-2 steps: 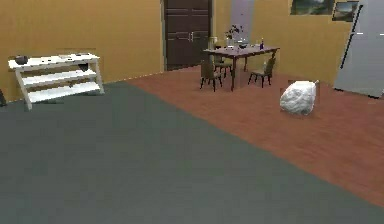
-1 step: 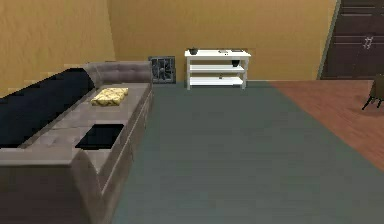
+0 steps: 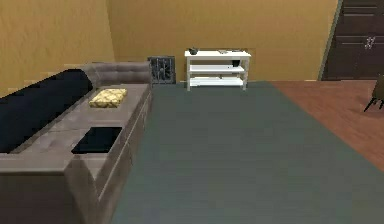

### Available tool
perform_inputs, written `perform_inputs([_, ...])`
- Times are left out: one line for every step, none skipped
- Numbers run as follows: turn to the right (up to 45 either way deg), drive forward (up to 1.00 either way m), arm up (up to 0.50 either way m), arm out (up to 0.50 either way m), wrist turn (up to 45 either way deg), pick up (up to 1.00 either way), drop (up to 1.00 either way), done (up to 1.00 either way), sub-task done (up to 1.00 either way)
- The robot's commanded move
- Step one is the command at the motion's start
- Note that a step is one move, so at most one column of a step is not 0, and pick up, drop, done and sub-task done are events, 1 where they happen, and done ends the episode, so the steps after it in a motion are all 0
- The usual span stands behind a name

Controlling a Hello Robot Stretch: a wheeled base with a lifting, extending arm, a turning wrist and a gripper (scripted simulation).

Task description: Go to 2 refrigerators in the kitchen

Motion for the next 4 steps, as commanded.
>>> perform_inputs([45.0,0.00,0.00,0.00,0.0,0.00,0.00,0.00,0.00])
perform_inputs([42.0,0.00,0.00,0.00,0.0,0.00,0.00,0.00,0.00])
perform_inputs([0.0,1.00,0.00,0.00,0.0,0.00,0.00,0.00,0.00])
perform_inputs([0.0,1.00,0.00,0.00,0.0,0.00,0.00,0.00,0.00])
